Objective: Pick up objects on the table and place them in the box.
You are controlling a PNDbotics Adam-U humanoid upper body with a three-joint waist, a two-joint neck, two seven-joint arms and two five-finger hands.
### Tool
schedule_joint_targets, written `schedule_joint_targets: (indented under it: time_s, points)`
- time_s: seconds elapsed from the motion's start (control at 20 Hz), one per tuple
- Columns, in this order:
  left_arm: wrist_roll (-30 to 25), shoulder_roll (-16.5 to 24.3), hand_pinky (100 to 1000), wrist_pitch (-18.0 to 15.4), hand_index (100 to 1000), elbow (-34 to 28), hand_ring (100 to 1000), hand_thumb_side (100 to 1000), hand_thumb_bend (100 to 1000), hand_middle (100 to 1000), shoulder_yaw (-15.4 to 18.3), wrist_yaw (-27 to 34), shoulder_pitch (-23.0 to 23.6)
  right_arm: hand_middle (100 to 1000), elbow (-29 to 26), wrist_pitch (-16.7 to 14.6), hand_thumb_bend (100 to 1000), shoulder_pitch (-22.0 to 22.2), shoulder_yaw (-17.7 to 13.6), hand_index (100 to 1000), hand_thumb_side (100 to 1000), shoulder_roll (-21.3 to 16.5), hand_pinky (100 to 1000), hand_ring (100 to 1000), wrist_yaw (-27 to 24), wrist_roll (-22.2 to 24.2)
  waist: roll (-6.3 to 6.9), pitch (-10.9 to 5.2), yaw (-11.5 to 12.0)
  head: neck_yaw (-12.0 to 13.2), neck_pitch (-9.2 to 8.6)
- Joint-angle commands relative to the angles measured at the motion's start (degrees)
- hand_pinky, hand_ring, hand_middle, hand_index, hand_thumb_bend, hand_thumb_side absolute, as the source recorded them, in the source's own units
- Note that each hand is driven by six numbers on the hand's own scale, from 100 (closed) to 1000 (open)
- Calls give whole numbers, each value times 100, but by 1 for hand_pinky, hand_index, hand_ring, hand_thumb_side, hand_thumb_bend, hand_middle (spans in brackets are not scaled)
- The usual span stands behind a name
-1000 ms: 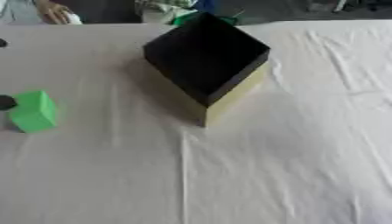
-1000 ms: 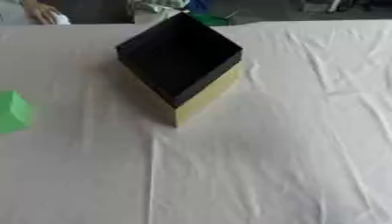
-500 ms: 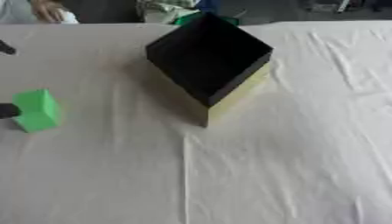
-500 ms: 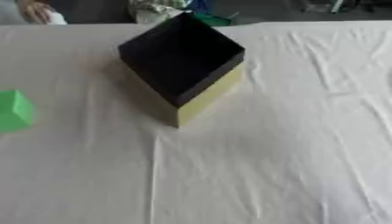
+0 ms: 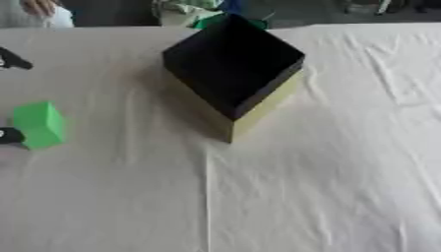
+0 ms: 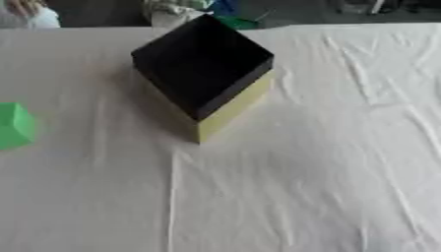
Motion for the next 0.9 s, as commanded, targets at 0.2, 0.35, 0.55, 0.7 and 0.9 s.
schedule_joint_targets:
  time_s: [0.2,0.35,0.55,0.7,0.9]
  points:
    - [-79,326,891,-53,1000,93,936,357,473,928,-169,-272,-63,758,-88,16,100,-44,-20,815,1000,-54,680,745,-24,35,25,-69,-24,10,-27]
    - [66,350,893,4,1000,143,946,322,448,939,-255,-301,30,756,-88,27,100,-40,-18,814,1000,-41,679,743,-35,38,28,-65,-27,17,-27]
    - [213,379,896,199,1000,302,956,306,448,947,-337,-301,156,753,-88,42,100,-44,-9,812,1000,-22,679,742,-49,48,25,-62,-28,31,-15]
    - [362,372,897,465,1000,473,960,324,467,951,-350,-461,208,752,-88,57,100,-45,1,811,1000,-1,678,741,-61,62,20,-54,-29,45,-11]
    - [535,314,891,675,1000,695,958,331,468,935,-370,-512,177,750,-88,70,100,-52,9,811,1000,12,678,740,-73,80,10,-35,-36,59,-10]
